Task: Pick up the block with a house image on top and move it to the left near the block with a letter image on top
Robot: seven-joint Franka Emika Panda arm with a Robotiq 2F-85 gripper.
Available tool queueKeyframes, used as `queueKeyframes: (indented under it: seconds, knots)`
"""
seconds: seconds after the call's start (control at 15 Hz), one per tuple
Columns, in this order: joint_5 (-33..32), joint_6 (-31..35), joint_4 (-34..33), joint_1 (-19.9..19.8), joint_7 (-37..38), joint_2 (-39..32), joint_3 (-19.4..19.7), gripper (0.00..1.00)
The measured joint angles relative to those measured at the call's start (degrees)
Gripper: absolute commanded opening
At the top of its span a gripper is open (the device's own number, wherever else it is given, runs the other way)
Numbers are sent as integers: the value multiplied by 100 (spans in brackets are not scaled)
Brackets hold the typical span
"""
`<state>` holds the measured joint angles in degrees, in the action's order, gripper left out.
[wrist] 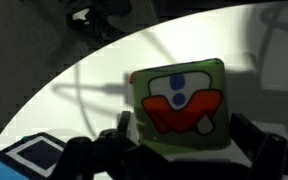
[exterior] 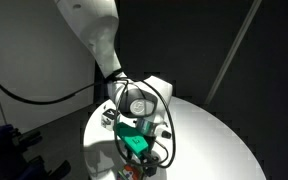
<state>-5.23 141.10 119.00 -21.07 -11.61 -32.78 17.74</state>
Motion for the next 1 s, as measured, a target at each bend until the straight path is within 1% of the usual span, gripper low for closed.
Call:
queueKeyframes:
  seconds: [0.13, 0.27, 0.53, 0.6, 0.8, 0.87, 1.0]
  knots:
    - [0, 24, -32, 0, 0, -48, 0, 56]
    - [0, 28, -62, 2, 0, -60, 0, 43]
    - [-19, 27, -106, 4, 2, -60, 0, 20]
    - [-47, 27, -114, 6, 6, -58, 0, 19]
    - [-187, 27, -126, 23, 18, -32, 2, 9]
    - [-233, 23, -126, 38, 27, -11, 9, 11]
    - [-345, 13, -127, 87, 48, 44, 34, 7]
